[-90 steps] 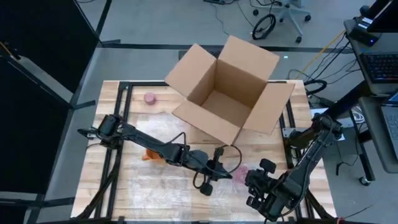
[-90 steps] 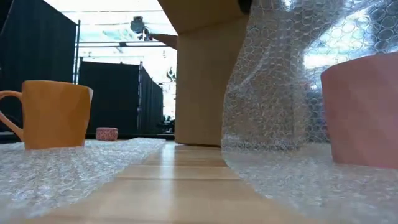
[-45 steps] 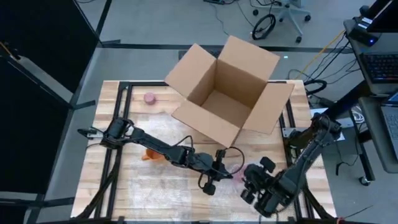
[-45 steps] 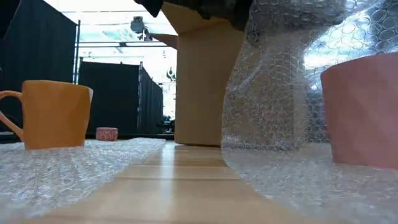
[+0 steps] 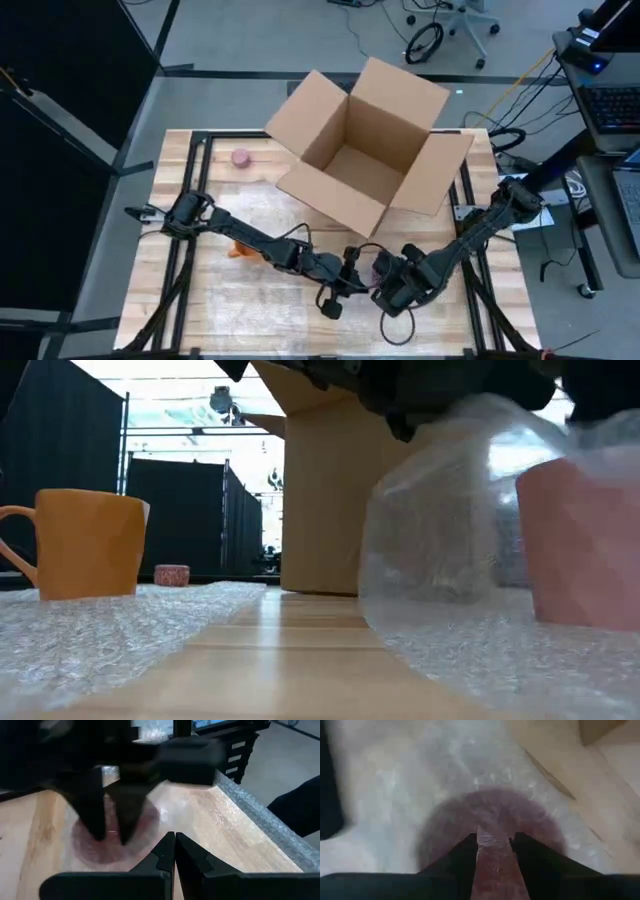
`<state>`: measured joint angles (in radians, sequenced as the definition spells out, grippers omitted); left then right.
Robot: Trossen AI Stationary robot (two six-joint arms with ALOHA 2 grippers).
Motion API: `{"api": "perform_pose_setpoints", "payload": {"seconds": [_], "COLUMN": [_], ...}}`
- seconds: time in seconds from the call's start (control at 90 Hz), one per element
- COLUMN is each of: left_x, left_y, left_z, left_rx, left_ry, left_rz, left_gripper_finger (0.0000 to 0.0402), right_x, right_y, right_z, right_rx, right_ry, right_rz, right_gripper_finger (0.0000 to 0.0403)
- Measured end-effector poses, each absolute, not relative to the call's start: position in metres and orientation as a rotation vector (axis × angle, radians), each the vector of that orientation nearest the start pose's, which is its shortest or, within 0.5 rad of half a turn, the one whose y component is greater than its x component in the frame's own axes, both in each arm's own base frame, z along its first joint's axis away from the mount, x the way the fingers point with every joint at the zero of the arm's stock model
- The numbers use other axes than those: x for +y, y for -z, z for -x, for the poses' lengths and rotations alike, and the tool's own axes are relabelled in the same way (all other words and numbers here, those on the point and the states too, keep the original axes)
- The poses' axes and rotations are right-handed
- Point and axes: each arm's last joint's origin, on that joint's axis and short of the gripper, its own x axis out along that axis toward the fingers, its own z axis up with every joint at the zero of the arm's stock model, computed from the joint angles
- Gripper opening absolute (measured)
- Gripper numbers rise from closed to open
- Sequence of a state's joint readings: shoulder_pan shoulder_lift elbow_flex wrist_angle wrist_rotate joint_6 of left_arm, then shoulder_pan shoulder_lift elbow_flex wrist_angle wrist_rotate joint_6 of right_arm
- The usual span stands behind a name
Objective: Wrap mug
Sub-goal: Wrap the pink mug in the bubble wrap
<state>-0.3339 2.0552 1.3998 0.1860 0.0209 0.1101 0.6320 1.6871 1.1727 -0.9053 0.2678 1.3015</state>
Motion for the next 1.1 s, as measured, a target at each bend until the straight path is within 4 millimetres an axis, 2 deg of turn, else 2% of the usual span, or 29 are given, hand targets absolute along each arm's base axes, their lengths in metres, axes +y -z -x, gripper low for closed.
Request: {"api": "perform_pose_setpoints", "payload": {"seconds": [0.211,0.411,0.611,1.1], "left_x": [-0.151,-0.157,-0.154,-0.155], "left_y": [-0.201,-0.200,-0.195,-0.197], "left_z": [-0.426,-0.422,-0.419,-0.420], "left_rx": [0.494,0.518,0.590,0.563], "left_ry": [0.323,0.333,0.280,0.266], "left_rz": [-0.207,-0.217,-0.248,-0.249], "left_gripper_finger": [0.0000,0.0000,0.0000,0.0000], "right_x": [0.170,0.171,0.171,0.171], "right_y": [-0.188,-0.187,-0.187,-0.186], "right_z": [-0.252,-0.252,-0.253,-0.253], "right_rx": [1.240,1.252,1.239,1.236], "right_ry": [0.494,0.466,0.464,0.467], "right_rz": [-0.513,-0.506,-0.491,-0.490], "right_gripper_finger": [0.0123,0.0123,0.0123,0.0123]}}
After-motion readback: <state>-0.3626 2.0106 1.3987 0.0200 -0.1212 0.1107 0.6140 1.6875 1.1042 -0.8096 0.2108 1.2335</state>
